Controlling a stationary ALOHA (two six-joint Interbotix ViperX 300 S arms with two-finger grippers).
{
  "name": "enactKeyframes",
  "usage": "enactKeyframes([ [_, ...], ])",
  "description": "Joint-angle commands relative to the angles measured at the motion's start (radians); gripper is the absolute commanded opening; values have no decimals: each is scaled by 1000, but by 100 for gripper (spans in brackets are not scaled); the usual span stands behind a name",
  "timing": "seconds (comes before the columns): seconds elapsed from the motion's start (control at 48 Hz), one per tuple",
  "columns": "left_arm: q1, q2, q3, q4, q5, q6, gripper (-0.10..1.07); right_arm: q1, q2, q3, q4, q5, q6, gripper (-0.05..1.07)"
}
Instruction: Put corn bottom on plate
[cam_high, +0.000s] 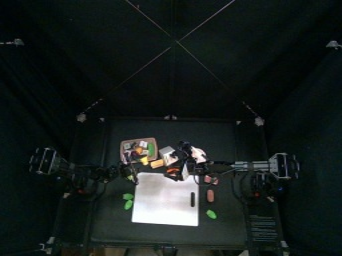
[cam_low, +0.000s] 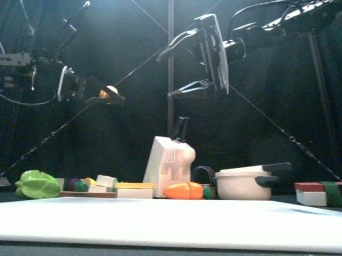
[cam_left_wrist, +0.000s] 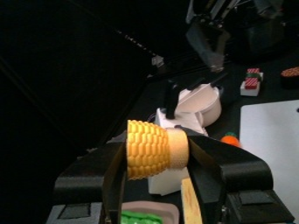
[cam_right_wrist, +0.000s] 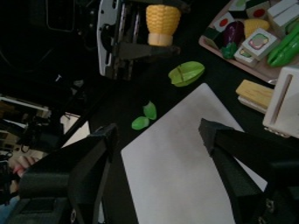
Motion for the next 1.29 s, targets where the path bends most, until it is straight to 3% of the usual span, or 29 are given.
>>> enactKeyframes([
  [0.0, 5, -5, -12, -17, 5, 0, 59, 6, -34, -12, 3, -5, -3, 103],
  [0.521, 29, -6, -8, -48, 20, -2, 59, 5, -25, -11, 5, 9, -3, 103],
  [0.917, 91, -6, -20, -250, 80, -6, 59, 8, -11, -12, 0, 20, -3, 103],
  [1.271, 153, 6, -23, -364, 101, -11, 59, 8, 23, -18, -3, 20, -6, 103],
])
